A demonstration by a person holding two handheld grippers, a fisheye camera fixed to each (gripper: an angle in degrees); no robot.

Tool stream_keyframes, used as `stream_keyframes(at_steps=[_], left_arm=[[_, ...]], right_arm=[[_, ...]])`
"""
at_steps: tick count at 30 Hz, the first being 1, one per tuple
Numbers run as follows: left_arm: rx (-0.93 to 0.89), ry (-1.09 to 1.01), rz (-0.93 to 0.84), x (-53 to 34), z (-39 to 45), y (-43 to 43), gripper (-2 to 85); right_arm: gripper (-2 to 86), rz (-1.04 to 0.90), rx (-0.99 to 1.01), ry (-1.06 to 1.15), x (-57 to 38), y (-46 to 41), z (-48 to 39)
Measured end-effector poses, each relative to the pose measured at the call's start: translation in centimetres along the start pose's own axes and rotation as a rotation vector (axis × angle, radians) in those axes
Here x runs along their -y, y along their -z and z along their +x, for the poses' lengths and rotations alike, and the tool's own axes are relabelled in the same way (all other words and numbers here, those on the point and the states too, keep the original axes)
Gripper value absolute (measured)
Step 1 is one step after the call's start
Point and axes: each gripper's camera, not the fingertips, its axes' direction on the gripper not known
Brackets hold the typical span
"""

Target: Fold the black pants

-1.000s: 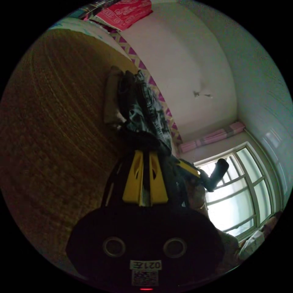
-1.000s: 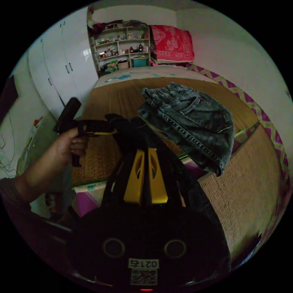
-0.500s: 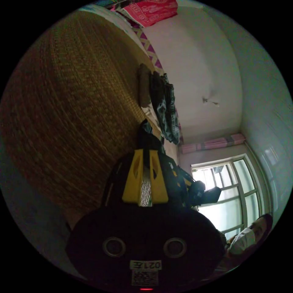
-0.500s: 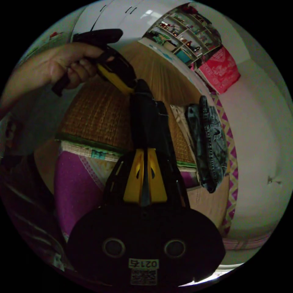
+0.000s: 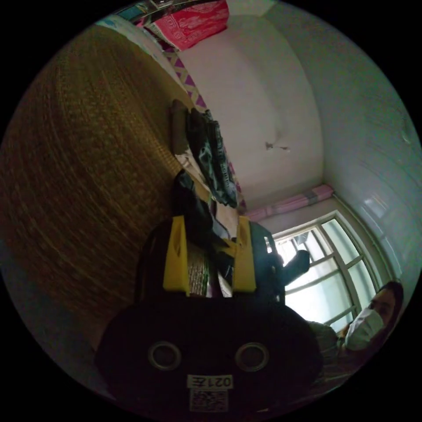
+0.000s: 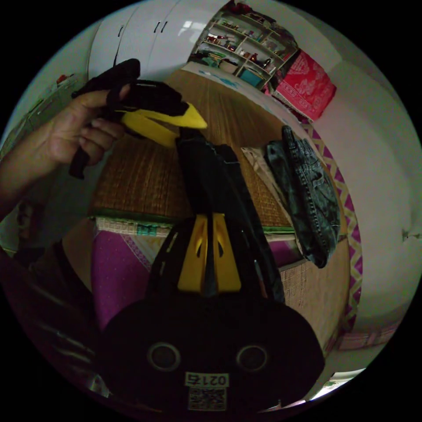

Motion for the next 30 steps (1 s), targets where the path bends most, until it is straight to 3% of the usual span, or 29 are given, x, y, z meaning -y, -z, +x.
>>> stream_keyframes(at_steps=[2,7,9,13,15,16,18,19,21,27,30], left_arm=[[0.093,0.087,-0.05,0.0,-0.8,-1.8,3.4],[0.021,0.082,-0.042,0.6,1.0,-2.9,-0.4],[-0.018,-0.02,-0.068,1.6,4.4,-3.4,-0.6],[-0.052,-0.529,-0.133,1.8,16.1,-4.8,-0.7],[0.031,-0.746,-0.122,0.3,18.4,-5.4,-0.6],[0.12,-0.724,-0.144,0.2,17.1,-6.2,-0.5],[0.22,-0.39,-0.273,1.4,10.9,-7.9,-0.5],[0.198,-0.156,-0.358,1.0,6.1,-8.8,-0.4],[0.11,-0.029,-0.316,-0.7,2.8,-9.1,-0.4],[0.186,-0.134,-0.218,0.7,9.4,-13.4,-0.8],[0.128,-0.327,-0.225,2.2,16.9,-17.4,-0.8]], right_arm=[[0.3,-0.002,-0.019,0.004,-1.0,0.5,-0.5],[1.9,0.033,-0.001,-0.086,-4.8,2.6,0.2],[1.7,0.08,0.005,-0.125,-7.5,4.9,0.9],[0.1,0.237,-0.028,-0.222,-15.8,11.8,2.1],[-0.3,0.269,-0.028,-0.26,-19.4,14.0,2.4],[-0.4,0.281,-0.005,-0.286,-21.6,15.0,2.5],[-0.5,0.286,0.05,-0.316,-24.9,16.0,2.4],[-0.6,0.285,0.086,-0.335,-27.1,16.5,2.3],[-0.6,0.281,0.138,-0.358,-30.1,17.0,1.9],[-0.6,0.304,0.229,-0.471,-39.2,19.4,2.0],[-0.6,0.311,0.263,-0.531,-43.3,20.2,2.7]])
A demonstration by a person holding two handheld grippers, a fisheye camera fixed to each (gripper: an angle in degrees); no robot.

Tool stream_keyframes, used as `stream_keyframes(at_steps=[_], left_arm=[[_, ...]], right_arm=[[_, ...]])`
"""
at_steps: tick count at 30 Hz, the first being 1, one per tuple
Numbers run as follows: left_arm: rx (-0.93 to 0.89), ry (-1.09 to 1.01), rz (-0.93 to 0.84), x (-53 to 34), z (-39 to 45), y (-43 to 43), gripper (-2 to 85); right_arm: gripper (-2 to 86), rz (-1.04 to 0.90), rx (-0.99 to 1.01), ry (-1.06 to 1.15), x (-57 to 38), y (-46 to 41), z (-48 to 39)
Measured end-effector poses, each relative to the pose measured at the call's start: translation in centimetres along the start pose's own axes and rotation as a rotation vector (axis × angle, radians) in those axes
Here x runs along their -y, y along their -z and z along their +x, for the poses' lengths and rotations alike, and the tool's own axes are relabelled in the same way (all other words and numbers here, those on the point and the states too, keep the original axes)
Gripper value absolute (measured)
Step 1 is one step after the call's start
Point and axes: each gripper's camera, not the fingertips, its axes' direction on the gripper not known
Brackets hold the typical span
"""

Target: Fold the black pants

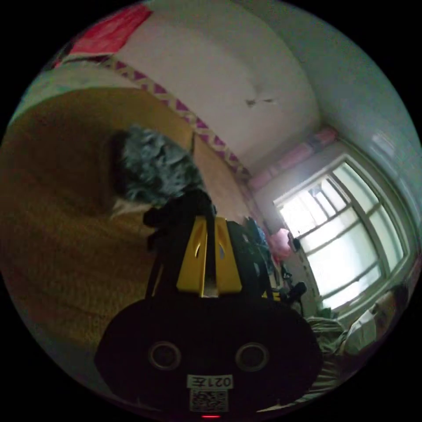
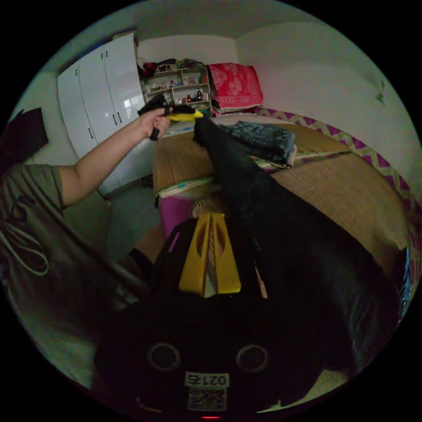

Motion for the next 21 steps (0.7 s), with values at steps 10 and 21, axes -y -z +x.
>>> stream_keyframes(at_steps=[10,21], left_arm=[[0.147,0.265,-0.164,-8.7,-8.0,-7.1,-0.7],[0.12,0.354,-0.087,-15.5,-10.2,-15.7,-0.8]], right_arm=[[-0.5,0.027,0.08,-0.191,-10.2,5.3,5.1],[-0.5,0.013,0.142,-0.255,-16.0,8.0,8.7]])
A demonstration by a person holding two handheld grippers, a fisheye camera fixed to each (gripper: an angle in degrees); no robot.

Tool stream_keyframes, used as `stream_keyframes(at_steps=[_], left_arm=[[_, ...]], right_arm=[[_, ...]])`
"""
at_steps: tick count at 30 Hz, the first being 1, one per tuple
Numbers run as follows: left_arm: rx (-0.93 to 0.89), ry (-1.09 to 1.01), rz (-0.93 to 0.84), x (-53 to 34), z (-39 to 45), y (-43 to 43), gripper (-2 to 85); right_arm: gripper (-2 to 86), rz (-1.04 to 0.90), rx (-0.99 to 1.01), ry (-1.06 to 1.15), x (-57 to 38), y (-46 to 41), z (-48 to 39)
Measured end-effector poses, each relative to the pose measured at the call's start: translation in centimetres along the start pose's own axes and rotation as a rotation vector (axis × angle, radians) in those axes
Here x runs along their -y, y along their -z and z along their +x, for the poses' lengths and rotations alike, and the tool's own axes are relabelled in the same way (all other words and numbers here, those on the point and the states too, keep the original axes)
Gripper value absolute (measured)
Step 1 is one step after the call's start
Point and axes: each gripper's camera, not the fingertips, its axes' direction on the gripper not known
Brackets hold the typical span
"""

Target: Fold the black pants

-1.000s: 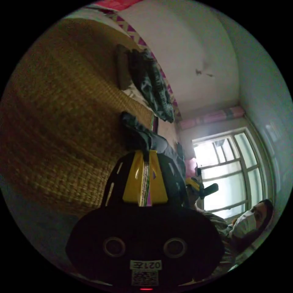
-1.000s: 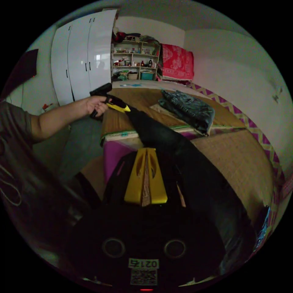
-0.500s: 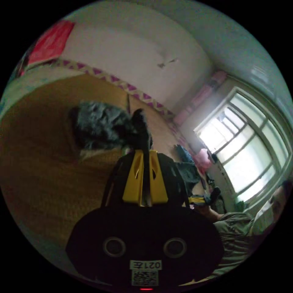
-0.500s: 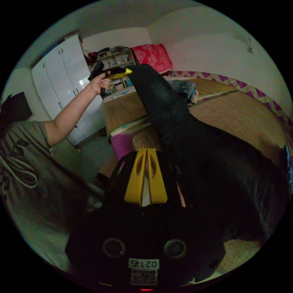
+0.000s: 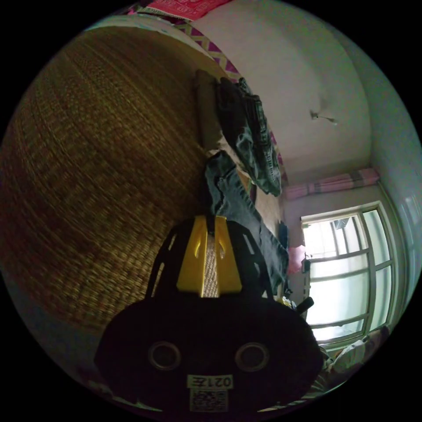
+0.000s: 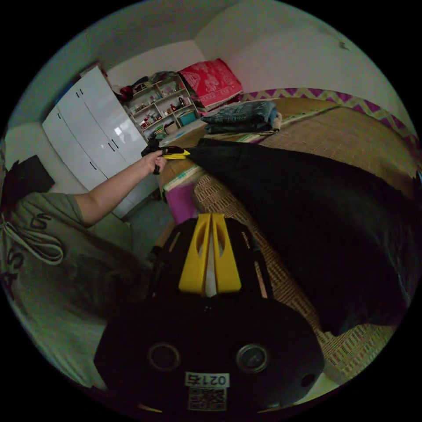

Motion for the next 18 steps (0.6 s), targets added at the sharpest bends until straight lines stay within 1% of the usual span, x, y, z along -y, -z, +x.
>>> stream_keyframes(at_steps=[2,4,7,9,11,12,13,14,15,17,18], left_arm=[[-0.033,0.041,0.003,-1.2,0.1,-2.0,-0.8],[-0.021,0.049,0.002,-2.4,1.0,-3.2,-0.8],[0.037,-0.032,0.059,-5.0,5.4,-4.3,-0.8],[0.055,-0.129,0.099,-6.9,9.9,-4.6,-0.8],[0.076,-0.285,0.143,-10.2,17.8,-5.4,-0.7],[0.083,-0.33,0.155,-11.2,20.0,-5.8,-0.7],[0.108,-0.431,0.174,-13.4,24.7,-7.0,-0.7],[0.138,-0.533,0.184,-15.9,29.3,-8.7,-0.6],[0.148,-0.586,0.188,-17.3,31.6,-9.7,-0.6],[0.169,-0.787,0.172,-23.2,39.8,-15.7,-0.4],[0.174,-0.828,0.156,-24.6,41.5,-17.6,-0.4]], right_arm=[[-0.5,-0.01,0.005,-0.033,-1.9,0.9,1.2],[-0.5,-0.011,-0.002,-0.061,-3.6,2.0,2.1],[-0.5,-0.013,-0.027,-0.113,-7.0,4.5,3.8],[-0.5,-0.025,-0.054,-0.142,-9.3,6.3,4.7],[-0.5,-0.051,-0.09,-0.175,-12.4,8.6,5.9],[-0.5,-0.057,-0.097,-0.183,-13.2,9.2,6.1],[-0.5,-0.062,-0.108,-0.199,-14.6,10.4,6.5],[-0.5,-0.061,-0.114,-0.216,-15.9,11.5,7.0],[-0.5,-0.056,-0.116,-0.225,-16.6,12.1,7.2],[-0.5,-0.007,-0.117,-0.262,-18.9,14.4,7.9],[-0.5,0.011,-0.117,-0.27,-19.4,15.0,8.0]])
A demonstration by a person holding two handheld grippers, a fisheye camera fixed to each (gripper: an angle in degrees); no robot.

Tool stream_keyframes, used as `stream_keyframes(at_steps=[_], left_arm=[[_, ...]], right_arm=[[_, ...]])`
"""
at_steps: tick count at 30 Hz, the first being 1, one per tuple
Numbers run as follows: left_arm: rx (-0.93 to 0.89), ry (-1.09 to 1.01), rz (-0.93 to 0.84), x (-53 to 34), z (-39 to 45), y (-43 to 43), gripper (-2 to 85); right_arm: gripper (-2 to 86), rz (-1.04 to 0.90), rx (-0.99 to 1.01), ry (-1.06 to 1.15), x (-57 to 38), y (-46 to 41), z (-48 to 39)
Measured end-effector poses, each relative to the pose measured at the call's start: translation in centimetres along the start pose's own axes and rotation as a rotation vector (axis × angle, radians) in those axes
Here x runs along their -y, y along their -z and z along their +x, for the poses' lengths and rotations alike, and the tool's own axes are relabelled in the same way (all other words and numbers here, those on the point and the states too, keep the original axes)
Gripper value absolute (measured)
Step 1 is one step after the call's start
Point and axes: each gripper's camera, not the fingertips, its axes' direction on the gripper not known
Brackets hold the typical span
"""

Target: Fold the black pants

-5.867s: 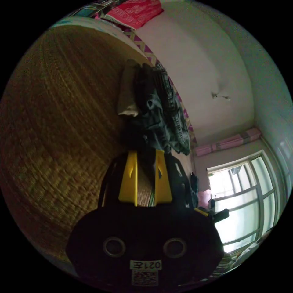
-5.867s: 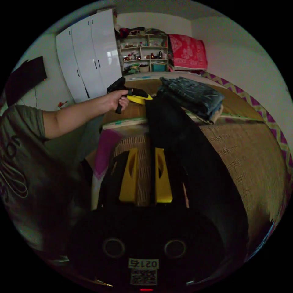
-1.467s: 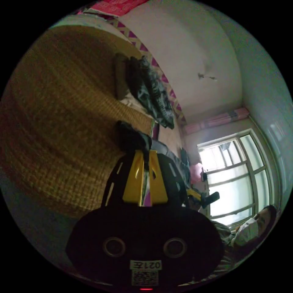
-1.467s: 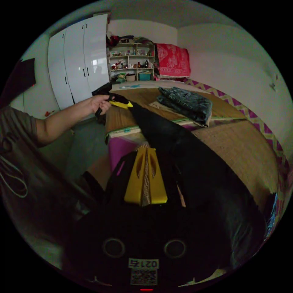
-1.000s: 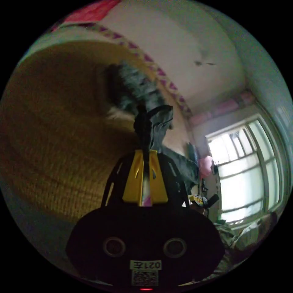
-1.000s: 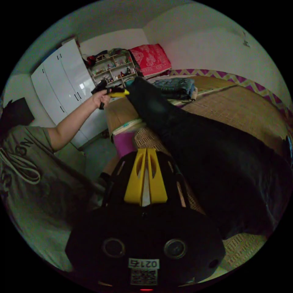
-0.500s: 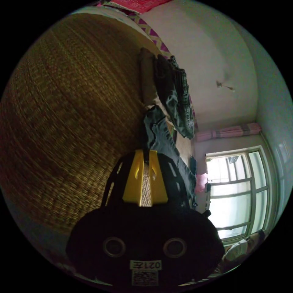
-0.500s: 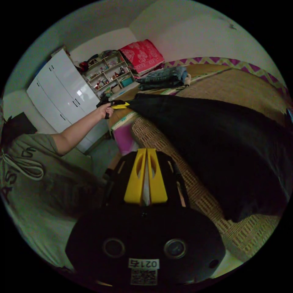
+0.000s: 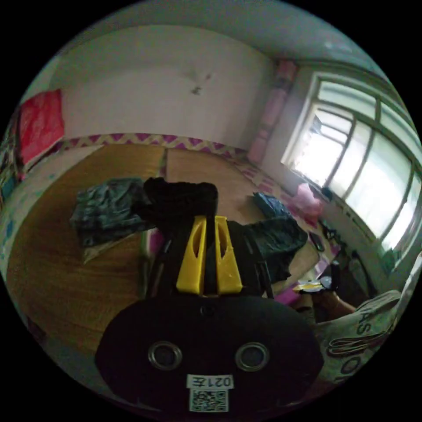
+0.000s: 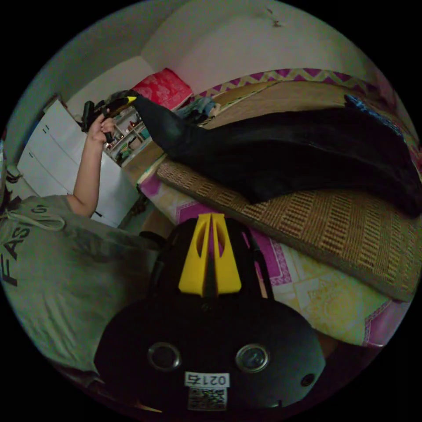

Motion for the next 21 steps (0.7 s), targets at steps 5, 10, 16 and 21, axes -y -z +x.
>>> stream_keyframes(at_steps=[5,10,16,21], left_arm=[[-0.059,-0.201,-0.247,-3.0,17.5,-18.2,0.0],[0.002,-0.213,-0.516,-10.3,23.8,-32.7,-0.3],[-0.04,-0.245,-0.362,-11.2,31.3,-32.1,-0.2],[-0.039,-0.247,-0.499,-15.0,35.9,-39.1,0.0]], right_arm=[[-0.6,0.128,-0.004,-0.068,-4.0,3.9,2.7],[-0.6,0.171,0.02,-0.119,-7.2,6.5,5.2],[-0.6,0.219,0.007,-0.183,-11.2,9.8,7.9],[-0.6,0.252,0.009,-0.223,-12.8,11.6,9.8]])
